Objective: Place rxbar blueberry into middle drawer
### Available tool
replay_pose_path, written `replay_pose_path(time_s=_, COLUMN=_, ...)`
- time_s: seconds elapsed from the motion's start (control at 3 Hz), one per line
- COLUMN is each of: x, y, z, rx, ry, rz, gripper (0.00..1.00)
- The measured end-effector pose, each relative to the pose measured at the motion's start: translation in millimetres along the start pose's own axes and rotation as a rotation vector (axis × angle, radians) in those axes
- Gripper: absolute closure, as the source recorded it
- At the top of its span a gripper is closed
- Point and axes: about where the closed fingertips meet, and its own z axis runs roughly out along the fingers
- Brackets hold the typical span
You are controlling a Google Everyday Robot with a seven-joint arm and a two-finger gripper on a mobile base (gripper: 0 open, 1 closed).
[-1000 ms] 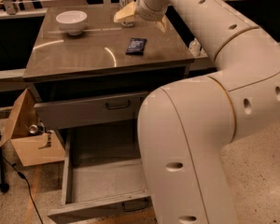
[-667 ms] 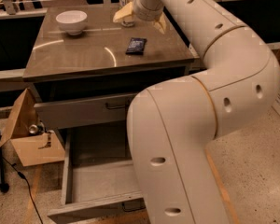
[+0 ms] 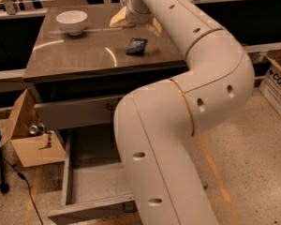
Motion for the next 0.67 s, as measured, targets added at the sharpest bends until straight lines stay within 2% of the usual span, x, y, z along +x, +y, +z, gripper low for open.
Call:
replay_pose_path(time_s=0.33, x=3.3, y=4.4, z=14.5, rx=0.026, ry=0.013, rz=-0.014, gripper=0.0)
replay_pose_path(time_s=0.67, x=7.0, y=-0.4, z=24.9, rx=0.063, ry=0.027, rz=-0.017, gripper=0.0)
